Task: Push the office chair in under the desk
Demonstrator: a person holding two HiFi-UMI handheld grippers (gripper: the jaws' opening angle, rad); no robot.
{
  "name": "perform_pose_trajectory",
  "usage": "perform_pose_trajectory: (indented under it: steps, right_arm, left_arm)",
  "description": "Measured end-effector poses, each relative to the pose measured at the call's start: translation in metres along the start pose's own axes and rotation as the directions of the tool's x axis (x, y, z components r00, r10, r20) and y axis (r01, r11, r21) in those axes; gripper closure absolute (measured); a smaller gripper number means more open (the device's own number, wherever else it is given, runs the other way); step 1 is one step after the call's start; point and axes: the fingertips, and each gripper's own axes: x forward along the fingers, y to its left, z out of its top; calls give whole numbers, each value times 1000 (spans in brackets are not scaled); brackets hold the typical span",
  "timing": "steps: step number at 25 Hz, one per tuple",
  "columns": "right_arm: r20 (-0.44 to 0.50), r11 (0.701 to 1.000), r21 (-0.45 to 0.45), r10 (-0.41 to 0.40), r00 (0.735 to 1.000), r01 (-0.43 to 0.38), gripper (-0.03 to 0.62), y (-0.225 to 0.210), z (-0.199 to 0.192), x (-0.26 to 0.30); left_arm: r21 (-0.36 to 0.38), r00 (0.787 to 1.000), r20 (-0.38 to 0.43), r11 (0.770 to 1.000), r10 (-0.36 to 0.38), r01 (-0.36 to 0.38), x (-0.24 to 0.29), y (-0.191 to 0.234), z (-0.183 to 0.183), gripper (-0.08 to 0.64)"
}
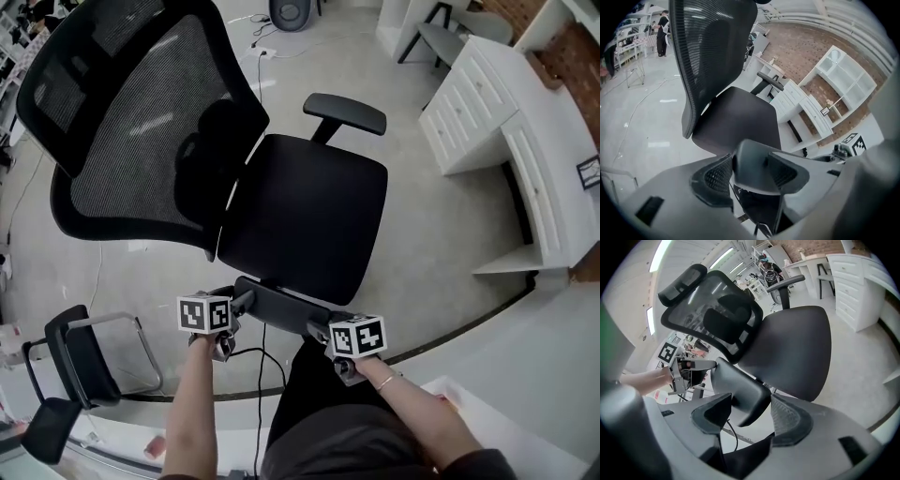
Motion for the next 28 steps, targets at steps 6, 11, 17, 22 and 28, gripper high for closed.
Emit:
perform_pose_trajectory:
  steps: [6,11,17,22,28]
  right_arm:
    - [24,998,3,-58,998,58,328,-35,9,-24]
    - [61,994,17,-109,992,109,328,-62,22,-42]
    - [115,981,63,-188,975,182,328,-90,30,-64]
    - [179,961,148,-260,949,235,336,-106,33,-77]
    - [201,939,175,-328,923,295,336,-131,48,-100]
  left_arm:
    - [-30,999,29,999,-20,21,14,-33,-15,336]
    - [12,999,7,999,-39,39,25,-61,-24,336]
    - [28,999,15,998,-49,49,36,-87,-34,336]
    - [76,997,-18,994,-74,75,43,-103,-45,336]
    - [77,995,-6,992,-96,97,52,-133,-34,336]
